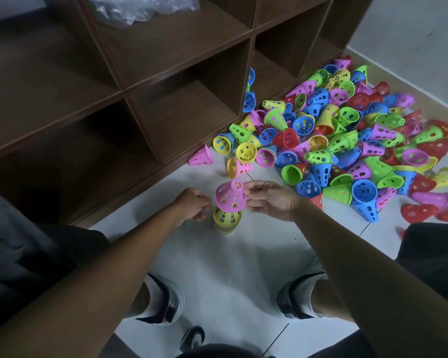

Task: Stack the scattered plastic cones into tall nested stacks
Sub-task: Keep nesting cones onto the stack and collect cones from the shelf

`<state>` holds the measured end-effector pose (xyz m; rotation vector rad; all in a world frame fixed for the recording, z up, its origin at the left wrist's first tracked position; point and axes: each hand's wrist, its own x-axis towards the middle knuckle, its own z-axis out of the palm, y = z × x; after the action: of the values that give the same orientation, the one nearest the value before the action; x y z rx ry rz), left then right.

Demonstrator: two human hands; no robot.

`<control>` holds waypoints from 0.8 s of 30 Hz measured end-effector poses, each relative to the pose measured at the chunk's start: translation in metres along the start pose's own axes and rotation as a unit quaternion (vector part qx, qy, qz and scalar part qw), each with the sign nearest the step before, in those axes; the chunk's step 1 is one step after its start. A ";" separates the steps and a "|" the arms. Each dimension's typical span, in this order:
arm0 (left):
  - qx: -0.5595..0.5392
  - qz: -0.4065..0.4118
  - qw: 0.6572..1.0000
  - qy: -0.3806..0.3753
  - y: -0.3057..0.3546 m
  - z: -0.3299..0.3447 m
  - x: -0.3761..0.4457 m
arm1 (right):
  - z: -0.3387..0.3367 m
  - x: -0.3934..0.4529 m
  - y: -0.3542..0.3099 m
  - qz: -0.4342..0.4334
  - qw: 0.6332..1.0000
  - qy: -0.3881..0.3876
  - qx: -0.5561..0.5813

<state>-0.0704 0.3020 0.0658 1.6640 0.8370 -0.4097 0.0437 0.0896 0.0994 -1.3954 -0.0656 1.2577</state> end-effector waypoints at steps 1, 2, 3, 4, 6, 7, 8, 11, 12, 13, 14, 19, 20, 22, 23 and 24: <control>0.006 0.006 1.000 0.008 0.002 -0.002 0.001 | -0.001 0.002 0.002 0.005 1.000 0.003 -0.009; 0.009 0.012 1.000 0.015 0.004 -0.004 0.003 | -0.002 0.003 0.005 0.011 1.000 0.006 -0.014; 0.012 0.017 1.000 0.020 0.006 -0.005 0.004 | -0.002 0.004 0.007 0.015 1.000 0.009 -0.019; 0.015 0.022 0.999 0.024 0.010 -0.007 0.006 | -0.002 0.006 0.009 0.021 0.999 0.012 -0.026; 0.020 0.030 0.999 0.029 0.018 -0.009 0.009 | -0.001 0.008 0.013 0.035 0.998 0.020 -0.043; 0.026 0.034 0.999 0.031 0.023 -0.010 0.011 | -0.001 0.010 0.015 0.042 0.998 0.024 -0.050; 0.029 0.036 0.998 0.033 0.027 -0.012 0.013 | 0.000 0.010 0.017 0.048 0.997 0.028 -0.056; 0.014 0.039 0.999 0.022 0.040 -0.013 0.024 | 0.001 0.013 0.020 0.059 0.994 0.039 -0.087; 0.013 0.040 0.999 0.017 0.044 -0.012 0.027 | 0.001 0.014 0.019 0.063 0.992 0.039 -0.102; 0.020 0.042 0.999 0.012 0.048 -0.010 0.029 | 0.000 0.015 0.019 0.066 0.990 0.039 -0.115; 0.030 0.044 0.999 0.007 0.052 -0.008 0.031 | -0.001 0.016 0.019 0.068 0.989 0.041 -0.124; 0.080 0.054 0.995 -0.024 0.059 0.005 0.045 | -0.009 0.024 0.012 0.059 0.987 0.077 -0.130; 0.089 0.053 0.994 -0.030 0.059 0.006 0.048 | -0.011 0.027 0.010 0.051 0.986 0.096 -0.127; 0.090 0.057 0.994 -0.038 0.062 0.010 0.054 | -0.017 0.035 0.005 0.028 0.984 0.148 -0.100; 0.085 0.063 0.993 -0.042 0.064 0.013 0.058 | -0.021 0.040 0.003 0.013 0.983 0.174 -0.065; 0.081 0.072 0.993 -0.047 0.066 0.015 0.060 | -0.024 0.044 -0.001 -0.003 0.980 0.198 -0.023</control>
<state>0.0203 0.3009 0.0680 1.8275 0.6222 -0.4605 0.0784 0.1030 0.0663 -1.6614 0.1762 0.9573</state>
